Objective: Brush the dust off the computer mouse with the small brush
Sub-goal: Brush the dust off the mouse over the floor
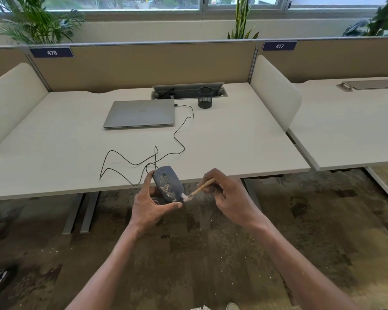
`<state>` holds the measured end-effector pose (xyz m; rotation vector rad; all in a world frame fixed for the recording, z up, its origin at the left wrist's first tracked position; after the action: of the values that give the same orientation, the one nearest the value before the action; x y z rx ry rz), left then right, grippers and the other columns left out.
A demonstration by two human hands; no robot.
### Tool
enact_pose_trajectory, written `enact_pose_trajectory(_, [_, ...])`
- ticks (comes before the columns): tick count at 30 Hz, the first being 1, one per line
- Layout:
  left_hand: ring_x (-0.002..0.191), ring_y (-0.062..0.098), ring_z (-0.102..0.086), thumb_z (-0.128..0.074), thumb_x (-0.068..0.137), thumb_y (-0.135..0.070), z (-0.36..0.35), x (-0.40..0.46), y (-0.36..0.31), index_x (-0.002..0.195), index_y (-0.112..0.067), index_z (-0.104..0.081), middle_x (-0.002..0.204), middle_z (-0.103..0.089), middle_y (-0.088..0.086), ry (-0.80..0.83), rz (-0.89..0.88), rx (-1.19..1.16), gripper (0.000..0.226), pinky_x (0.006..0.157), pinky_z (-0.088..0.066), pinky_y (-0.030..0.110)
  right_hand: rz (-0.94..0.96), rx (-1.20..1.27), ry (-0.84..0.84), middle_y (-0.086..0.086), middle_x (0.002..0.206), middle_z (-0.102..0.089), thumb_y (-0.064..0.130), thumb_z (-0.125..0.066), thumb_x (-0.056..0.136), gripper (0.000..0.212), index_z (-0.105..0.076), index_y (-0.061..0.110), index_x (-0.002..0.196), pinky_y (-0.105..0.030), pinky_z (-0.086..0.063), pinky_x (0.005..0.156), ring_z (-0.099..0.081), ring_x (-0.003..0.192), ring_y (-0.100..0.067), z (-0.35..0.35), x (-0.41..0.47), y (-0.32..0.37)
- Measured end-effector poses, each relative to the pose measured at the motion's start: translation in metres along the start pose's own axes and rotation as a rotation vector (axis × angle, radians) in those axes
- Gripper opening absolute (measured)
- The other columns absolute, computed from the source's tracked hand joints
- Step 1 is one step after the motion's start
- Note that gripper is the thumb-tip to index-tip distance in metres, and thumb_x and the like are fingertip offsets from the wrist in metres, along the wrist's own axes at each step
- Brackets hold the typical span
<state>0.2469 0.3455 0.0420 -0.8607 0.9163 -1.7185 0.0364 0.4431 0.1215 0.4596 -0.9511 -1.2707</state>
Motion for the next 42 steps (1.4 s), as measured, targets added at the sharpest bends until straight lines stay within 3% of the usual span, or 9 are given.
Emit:
enact_pose_trajectory(9, [0.087,-0.018,-0.062,-0.088,0.043,-0.064,-0.001,-0.002,-0.002,0.153,-0.033,-0.024,0.098,-0.061,-0.020,0.046,-0.011,0.004,0.131,0.062,-0.048,0.001,-0.030,0.053,-0.020,-0.002,0.092,-0.074,-0.007,-0.060,0.094,0.027,-0.060,0.018,0.105,-0.045,-0.062,0.075,-0.073,0.086,-0.019,0.002,0.008,-0.004])
enact_pose_trajectory(13, [0.089,-0.019,-0.062,-0.088,0.042,-0.066,-0.004,-0.006,-0.007,0.152,-0.037,-0.025,0.104,-0.056,-0.027,0.100,-0.027,-0.013,0.130,0.064,-0.050,0.003,0.006,0.013,-0.182,-0.002,0.089,-0.074,-0.002,-0.066,0.094,0.017,-0.060,0.010,0.105,-0.024,-0.057,0.058,-0.070,0.074,-0.010,0.015,0.016,-0.003])
enact_pose_trajectory(15, [0.089,-0.021,-0.061,-0.086,0.041,-0.069,-0.007,-0.008,-0.010,0.153,-0.035,-0.025,0.105,-0.055,-0.025,0.120,-0.034,-0.010,0.132,0.065,-0.050,0.003,0.027,0.011,-0.229,0.000,0.092,-0.074,-0.004,-0.067,0.092,0.018,-0.059,0.007,0.105,-0.017,-0.057,0.062,-0.071,0.080,-0.006,0.020,0.019,-0.003])
enact_pose_trajectory(23, [0.087,-0.018,-0.062,-0.091,0.045,-0.060,0.001,-0.005,-0.010,0.151,-0.038,-0.026,0.100,-0.056,-0.031,0.042,-0.030,0.007,0.126,0.061,-0.048,0.002,-0.030,0.025,-0.030,0.008,0.092,-0.072,-0.008,-0.060,0.092,0.030,-0.059,0.021,0.101,-0.030,-0.063,0.076,-0.072,0.088,-0.009,0.009,0.010,-0.009])
enact_pose_trajectory(26, [0.088,-0.017,-0.062,-0.091,0.045,-0.058,0.005,-0.002,-0.007,0.152,-0.037,-0.023,0.099,-0.063,-0.016,0.035,-0.008,0.014,0.128,0.062,-0.048,0.001,-0.072,0.009,0.033,0.013,0.087,-0.070,-0.008,-0.060,0.090,0.037,-0.059,0.028,0.098,-0.026,-0.061,0.071,-0.071,0.085,-0.008,0.009,0.005,-0.014])
enact_pose_trajectory(29, [0.089,-0.022,-0.059,-0.091,0.045,-0.058,0.005,-0.002,-0.007,0.153,-0.035,-0.023,0.100,-0.062,-0.012,0.055,-0.014,0.032,0.129,0.064,-0.045,-0.002,-0.083,-0.017,-0.054,0.016,0.082,-0.068,0.000,-0.065,0.091,0.028,-0.058,0.026,0.098,-0.017,-0.049,0.055,-0.064,0.068,-0.005,0.016,0.005,-0.014])
enact_pose_trajectory(32, [0.088,-0.027,-0.057,-0.089,0.043,-0.060,-0.001,-0.005,-0.011,0.153,-0.032,-0.025,0.100,-0.057,-0.025,0.100,-0.045,0.033,0.130,0.064,-0.045,-0.003,-0.091,-0.061,-0.169,0.007,0.084,-0.070,0.009,-0.070,0.093,0.017,-0.059,0.019,0.099,-0.020,-0.054,0.056,-0.067,0.071,-0.007,0.023,0.010,-0.014])
enact_pose_trajectory(37, [0.084,-0.012,-0.065,-0.088,0.044,-0.063,-0.010,-0.011,-0.023,0.154,-0.035,-0.023,0.107,-0.060,-0.018,0.151,-0.081,0.031,0.130,0.068,-0.049,0.002,-0.111,-0.107,-0.207,0.001,0.084,-0.070,0.013,-0.072,0.093,0.014,-0.059,0.014,0.098,-0.020,-0.058,0.061,-0.067,0.071,-0.002,0.016,0.023,-0.014])
enact_pose_trajectory(42, [0.090,-0.004,-0.067,-0.088,0.046,-0.065,-0.015,-0.021,-0.026,0.155,-0.039,-0.018,0.103,-0.063,-0.020,0.191,-0.082,0.001,0.132,0.070,-0.057,0.015,-0.166,-0.127,-0.212,0.007,0.077,-0.066,0.015,-0.068,0.095,0.015,-0.055,0.021,0.094,-0.010,-0.045,0.053,-0.063,0.063,0.002,0.006,0.040,-0.019])
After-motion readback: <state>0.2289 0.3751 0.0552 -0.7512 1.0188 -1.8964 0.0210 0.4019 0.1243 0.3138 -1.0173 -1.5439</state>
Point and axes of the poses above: each hand's wrist, its own x-axis towards the middle knuckle, its own z-axis out of the back of the hand, y = z × x, the point moved 6 cm from there along x, towards the middle knuckle
